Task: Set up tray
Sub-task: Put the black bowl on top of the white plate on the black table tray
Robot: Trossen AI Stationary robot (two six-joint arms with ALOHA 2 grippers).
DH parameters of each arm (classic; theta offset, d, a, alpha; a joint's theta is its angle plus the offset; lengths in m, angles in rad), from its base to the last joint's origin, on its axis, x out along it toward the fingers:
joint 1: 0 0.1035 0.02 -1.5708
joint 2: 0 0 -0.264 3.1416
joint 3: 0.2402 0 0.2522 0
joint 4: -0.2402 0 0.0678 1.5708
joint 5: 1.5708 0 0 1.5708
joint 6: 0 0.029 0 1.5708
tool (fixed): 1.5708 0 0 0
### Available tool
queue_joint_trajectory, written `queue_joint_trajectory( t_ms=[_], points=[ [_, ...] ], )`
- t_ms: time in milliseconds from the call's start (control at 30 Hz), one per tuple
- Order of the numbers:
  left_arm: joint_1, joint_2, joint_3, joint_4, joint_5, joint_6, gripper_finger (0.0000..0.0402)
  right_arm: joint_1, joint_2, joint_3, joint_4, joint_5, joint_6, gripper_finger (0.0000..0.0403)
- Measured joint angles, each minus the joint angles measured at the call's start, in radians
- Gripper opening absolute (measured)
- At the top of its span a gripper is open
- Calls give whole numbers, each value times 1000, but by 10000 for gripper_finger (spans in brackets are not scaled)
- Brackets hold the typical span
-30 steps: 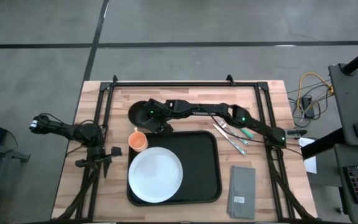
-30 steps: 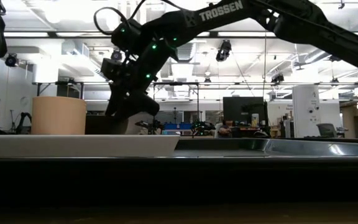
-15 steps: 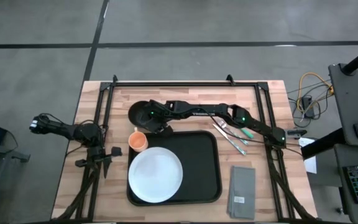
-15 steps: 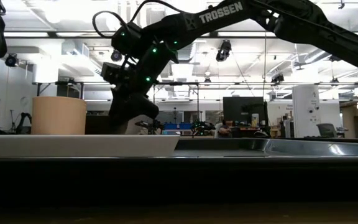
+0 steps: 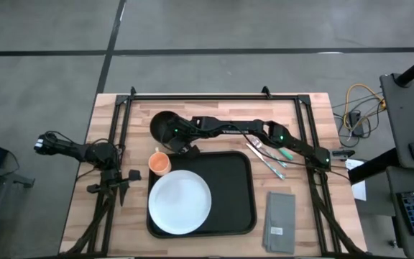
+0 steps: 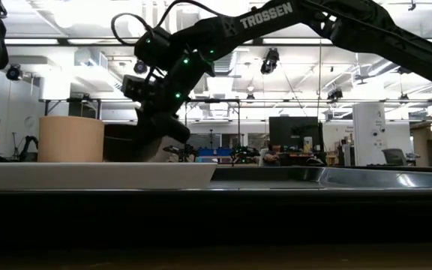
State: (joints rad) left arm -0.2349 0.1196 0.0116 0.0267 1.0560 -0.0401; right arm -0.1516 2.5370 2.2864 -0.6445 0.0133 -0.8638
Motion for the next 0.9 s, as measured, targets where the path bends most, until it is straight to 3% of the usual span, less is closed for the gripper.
queue_joint_trajectory(
  t_ms=[200, 800, 900],
  points=[
    [0, 0, 0, 0, 0, 0, 98, -1, -12, 44, -58, 101, 2, 9],
    [0, 0, 0, 0, 0, 0, 98, -16, -115, 68, -307, 79, 82, 9],
    [0, 0, 0, 0, 0, 0, 98, -19, -128, 68, -356, 23, 99, 9]
  ],
)
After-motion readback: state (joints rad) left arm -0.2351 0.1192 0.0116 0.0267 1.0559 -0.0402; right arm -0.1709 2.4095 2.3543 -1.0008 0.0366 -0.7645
